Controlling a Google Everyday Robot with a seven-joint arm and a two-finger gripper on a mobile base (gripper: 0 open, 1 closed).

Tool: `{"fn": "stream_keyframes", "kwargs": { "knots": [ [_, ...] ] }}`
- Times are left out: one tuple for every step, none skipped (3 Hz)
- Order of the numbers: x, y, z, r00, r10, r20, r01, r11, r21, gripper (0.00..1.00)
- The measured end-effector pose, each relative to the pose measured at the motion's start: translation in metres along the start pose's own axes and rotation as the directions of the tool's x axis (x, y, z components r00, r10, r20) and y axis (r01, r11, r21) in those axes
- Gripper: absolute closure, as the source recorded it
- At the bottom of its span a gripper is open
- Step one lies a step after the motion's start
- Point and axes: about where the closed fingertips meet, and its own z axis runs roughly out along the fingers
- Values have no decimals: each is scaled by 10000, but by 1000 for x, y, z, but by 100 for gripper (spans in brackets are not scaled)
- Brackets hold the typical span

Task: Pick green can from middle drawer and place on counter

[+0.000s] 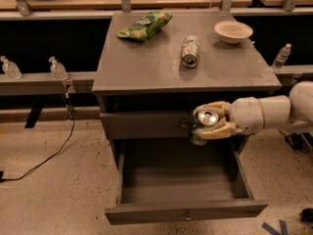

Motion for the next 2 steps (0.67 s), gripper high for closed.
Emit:
{"fn": "stream_keyframes", "kwargs": {
  "knots": [
    [-48,-18,-12,9988,-475,-71,476,9989,31,100],
    [-86,-44,-24,9985,-435,342,431,9990,133,100]
  ]
}}
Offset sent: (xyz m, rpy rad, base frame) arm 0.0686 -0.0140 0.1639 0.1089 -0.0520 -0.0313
